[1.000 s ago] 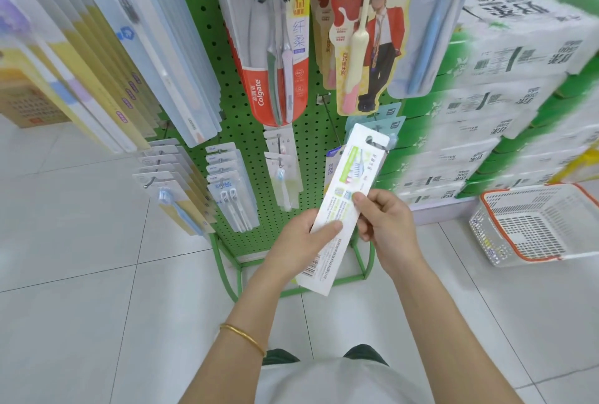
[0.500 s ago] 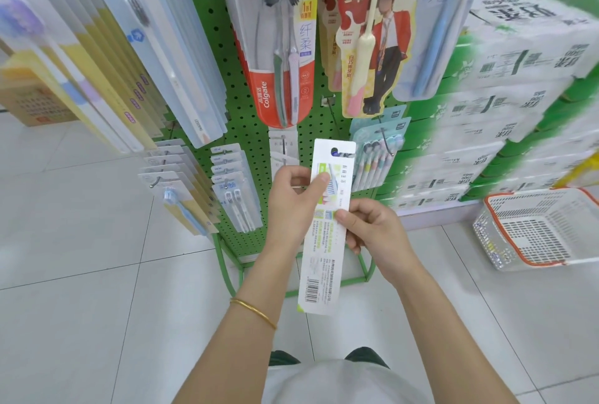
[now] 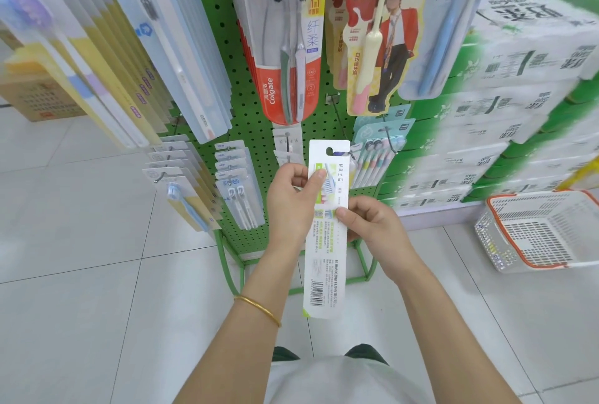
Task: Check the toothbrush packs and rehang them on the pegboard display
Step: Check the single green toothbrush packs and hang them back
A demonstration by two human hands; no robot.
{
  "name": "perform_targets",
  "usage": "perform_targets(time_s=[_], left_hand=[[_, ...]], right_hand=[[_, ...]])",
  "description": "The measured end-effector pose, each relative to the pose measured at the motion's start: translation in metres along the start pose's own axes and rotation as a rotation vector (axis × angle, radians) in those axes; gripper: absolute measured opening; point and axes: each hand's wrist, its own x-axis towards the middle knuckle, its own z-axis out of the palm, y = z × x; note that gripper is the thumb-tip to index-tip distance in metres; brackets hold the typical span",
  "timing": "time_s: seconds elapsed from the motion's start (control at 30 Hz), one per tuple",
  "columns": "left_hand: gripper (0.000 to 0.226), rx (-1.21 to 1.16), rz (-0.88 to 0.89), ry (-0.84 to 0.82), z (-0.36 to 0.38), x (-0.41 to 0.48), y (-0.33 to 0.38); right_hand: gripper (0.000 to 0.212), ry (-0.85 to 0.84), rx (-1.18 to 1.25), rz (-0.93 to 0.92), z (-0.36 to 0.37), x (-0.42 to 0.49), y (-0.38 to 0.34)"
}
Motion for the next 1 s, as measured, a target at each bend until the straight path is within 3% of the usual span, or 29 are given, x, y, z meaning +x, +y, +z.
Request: perform_targets(time_s=[0.23, 0.37, 0.47, 0.6, 0.87, 1.0], left_hand=[[0.017, 0.02, 0.009, -0.018, -0.003, -0.001, -0.005], [0.005, 0.01, -0.013, -0.145, -0.005, -0.008, 0.0], [0.033, 0.058, -0.033, -0.286, -0.005, -0.014, -0.001], [0.053, 0.072, -0.075, -0.282, -0.008, -0.016, -0.006], [0.013, 0.09, -0.061, -0.238, -0.026, -0.008, -0.015], [0.018, 0.061, -0.081, -0.289, -0.031, -0.005, -0.023]], right_hand=[[0.015, 0.019, 0.008, 0.012, -0.001, -0.001, 0.001], [0.018, 0.067, -0.102, -0.039, 0.001, -0.002, 0.004], [0.011, 0.083, -0.373, -0.126, 0.008, -0.003, 0.007], [0.028, 0.078, -0.537, -0.15, 0.019, -0.004, 0.01], [0.017, 0.107, -0.299, -0.068, 0.031, 0.004, 0.017], [0.019, 0.162, -0.249, -0.132, 0.031, 0.018, 0.004]])
